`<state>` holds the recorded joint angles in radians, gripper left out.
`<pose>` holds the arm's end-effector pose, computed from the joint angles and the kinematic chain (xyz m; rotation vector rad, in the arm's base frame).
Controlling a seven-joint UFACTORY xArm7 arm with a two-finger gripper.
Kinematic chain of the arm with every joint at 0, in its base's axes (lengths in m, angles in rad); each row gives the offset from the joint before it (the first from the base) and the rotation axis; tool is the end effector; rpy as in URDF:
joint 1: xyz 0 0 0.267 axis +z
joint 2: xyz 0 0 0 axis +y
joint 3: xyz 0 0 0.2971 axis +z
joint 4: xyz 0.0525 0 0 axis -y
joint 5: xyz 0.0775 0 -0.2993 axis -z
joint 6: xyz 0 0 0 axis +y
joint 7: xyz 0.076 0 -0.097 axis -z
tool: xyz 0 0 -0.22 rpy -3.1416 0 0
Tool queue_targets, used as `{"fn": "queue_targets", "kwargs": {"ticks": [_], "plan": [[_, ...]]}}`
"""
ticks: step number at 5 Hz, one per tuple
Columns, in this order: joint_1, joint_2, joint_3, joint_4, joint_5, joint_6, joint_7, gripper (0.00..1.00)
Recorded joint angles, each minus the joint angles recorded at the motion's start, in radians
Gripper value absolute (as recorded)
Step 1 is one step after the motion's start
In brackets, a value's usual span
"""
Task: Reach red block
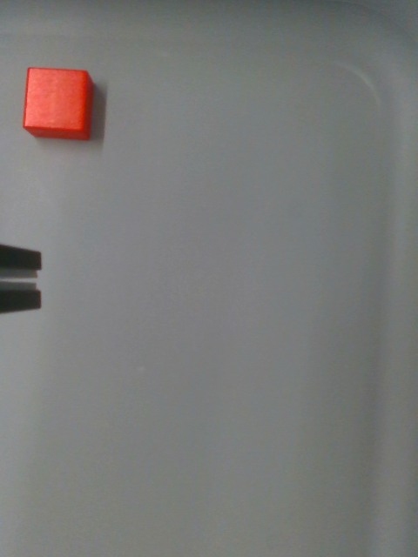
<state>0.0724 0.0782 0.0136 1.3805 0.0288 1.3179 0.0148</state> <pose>0.4534 0.0474 0.2364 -3.1118 -0.0992 0.0265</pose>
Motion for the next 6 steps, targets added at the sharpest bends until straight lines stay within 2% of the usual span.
{"fn": "queue_targets", "kwargs": {"ticks": [1, 2, 3, 4, 5, 6], "plan": [[0.0, 0.0, 0.0, 0.0, 0.0, 0.0, 0.0, 0.0], [0.0101, 0.01, 0.008, -0.031, -0.0023, -0.042, 0.005, 0.0], [0.0101, 0.01, 0.008, -0.031, -0.0023, -0.042, 0.005, 0.0], [0.0208, 0.021, 0.016, -0.064, -0.0047, -0.086, 0.009, 0.0], [0.0208, 0.021, 0.016, -0.064, -0.0047, -0.086, 0.009, 0.0], [0.0312, 0.032, 0.025, -0.096, -0.0071, -0.13, 0.014, 0.0]]}}
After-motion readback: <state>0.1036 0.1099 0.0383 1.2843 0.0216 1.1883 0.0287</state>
